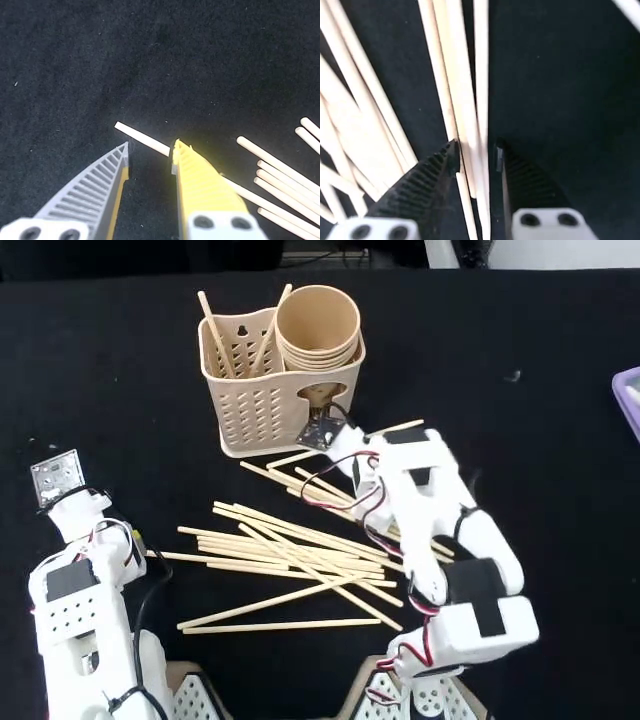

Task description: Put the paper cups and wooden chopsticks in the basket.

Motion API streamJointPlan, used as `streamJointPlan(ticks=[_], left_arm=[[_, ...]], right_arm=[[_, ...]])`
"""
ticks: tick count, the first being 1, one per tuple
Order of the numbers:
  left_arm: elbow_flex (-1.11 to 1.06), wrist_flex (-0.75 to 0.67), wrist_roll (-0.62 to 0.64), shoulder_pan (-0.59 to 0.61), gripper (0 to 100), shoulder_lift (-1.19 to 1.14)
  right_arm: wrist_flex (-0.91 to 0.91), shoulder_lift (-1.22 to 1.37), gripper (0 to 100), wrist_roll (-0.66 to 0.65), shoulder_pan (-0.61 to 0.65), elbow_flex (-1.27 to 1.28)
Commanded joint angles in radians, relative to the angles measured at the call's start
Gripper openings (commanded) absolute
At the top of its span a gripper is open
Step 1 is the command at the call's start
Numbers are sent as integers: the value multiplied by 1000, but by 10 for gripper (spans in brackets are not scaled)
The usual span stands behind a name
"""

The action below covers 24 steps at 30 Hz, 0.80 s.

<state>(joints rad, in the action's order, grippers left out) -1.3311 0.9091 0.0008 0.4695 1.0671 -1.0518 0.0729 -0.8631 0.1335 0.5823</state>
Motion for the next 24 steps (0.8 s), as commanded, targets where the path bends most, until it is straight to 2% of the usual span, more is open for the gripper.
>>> streamJointPlan(ticks=[1,4,8,15,24], left_arm=[[2,-14,5,2,145,12],[2,-14,5,2,145,12],[2,-14,5,1,145,11],[2,-15,5,1,145,12],[2,-12,5,5,145,12]], right_arm=[[37,51,124,9,11,-30],[35,53,9,8,9,-41],[-2,-33,13,8,-12,-50],[-170,-236,11,-37,-32,-41],[-195,-311,11,-37,-18,-33]])
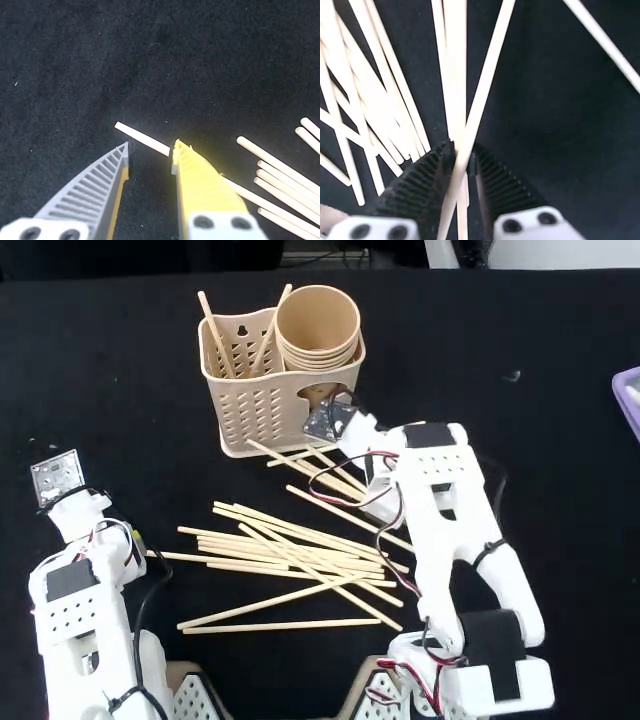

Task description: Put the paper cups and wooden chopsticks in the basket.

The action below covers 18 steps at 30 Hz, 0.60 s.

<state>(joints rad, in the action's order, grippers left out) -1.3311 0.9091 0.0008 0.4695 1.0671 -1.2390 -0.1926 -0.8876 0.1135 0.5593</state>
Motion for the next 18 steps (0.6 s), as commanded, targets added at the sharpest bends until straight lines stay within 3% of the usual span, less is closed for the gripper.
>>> streamJointPlan(ticks=[1,6,18], left_arm=[[2,-12,5,5,145,12],[2,-12,5,4,145,12],[2,-17,5,2,145,9]], right_arm=[[-8,-44,11,-12,2,-10],[-28,-68,11,-12,18,-21],[-124,-228,11,129,293,-31]])
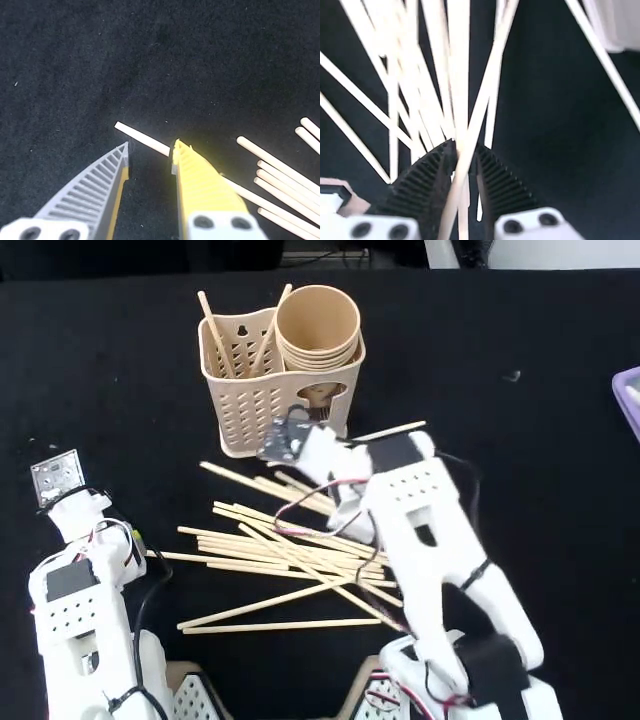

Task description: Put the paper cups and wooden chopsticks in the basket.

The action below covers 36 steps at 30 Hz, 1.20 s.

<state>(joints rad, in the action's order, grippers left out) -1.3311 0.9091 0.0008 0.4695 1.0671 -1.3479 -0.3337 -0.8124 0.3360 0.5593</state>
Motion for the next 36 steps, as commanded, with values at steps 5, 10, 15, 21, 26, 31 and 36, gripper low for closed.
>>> streamJointPlan(ticks=[5,10,15,21,26,31,36], left_arm=[[2,-17,5,2,145,8],[2,-17,5,2,145,9],[2,-17,5,4,145,11],[2,-15,5,4,145,11],[2,-15,5,5,145,12],[2,-17,5,1,145,12],[2,-17,5,1,145,14]], right_arm=[[-84,-131,11,77,147,-74],[-95,-140,11,77,153,-88],[-92,-131,11,94,158,-102],[-84,-131,11,103,158,-77],[-60,-140,11,104,153,-61],[-123,-153,11,104,160,-151],[-130,-145,11,104,166,-189]])
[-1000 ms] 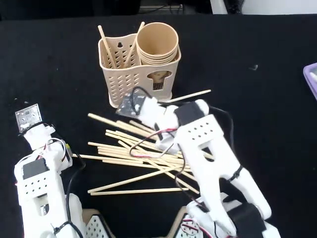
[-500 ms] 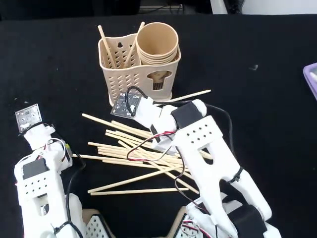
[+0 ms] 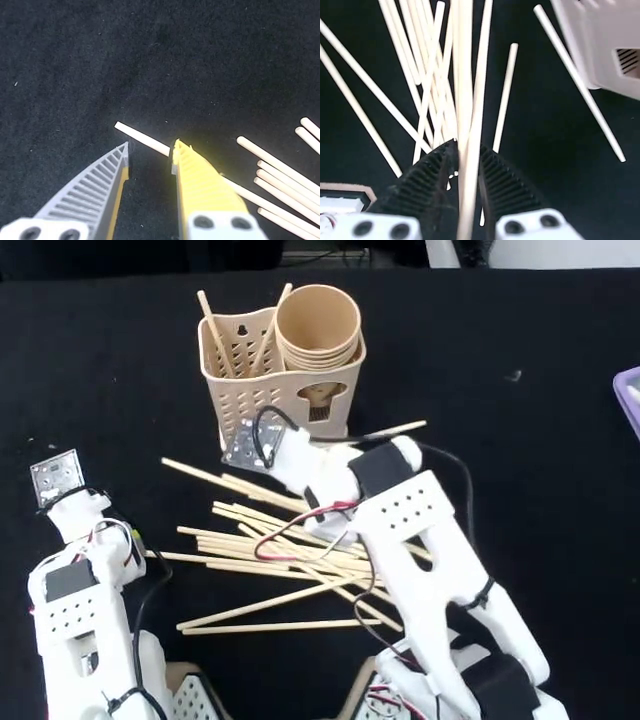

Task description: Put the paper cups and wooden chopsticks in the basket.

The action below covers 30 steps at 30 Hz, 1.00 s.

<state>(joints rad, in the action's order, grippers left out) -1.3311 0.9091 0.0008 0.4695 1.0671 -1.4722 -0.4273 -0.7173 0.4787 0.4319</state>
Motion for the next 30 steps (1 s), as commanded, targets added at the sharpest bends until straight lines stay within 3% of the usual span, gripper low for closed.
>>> streamJointPlan(ticks=[1,9,22,30], left_arm=[[2,-17,5,1,145,14],[2,-15,5,5,145,14],[2,-12,5,2,145,14],[2,-12,5,2,145,15]], right_arm=[[-5,-53,11,20,38,-65],[18,-53,11,137,137,-260],[28,-50,11,230,133,-549],[238,-50,11,374,130,-562]])
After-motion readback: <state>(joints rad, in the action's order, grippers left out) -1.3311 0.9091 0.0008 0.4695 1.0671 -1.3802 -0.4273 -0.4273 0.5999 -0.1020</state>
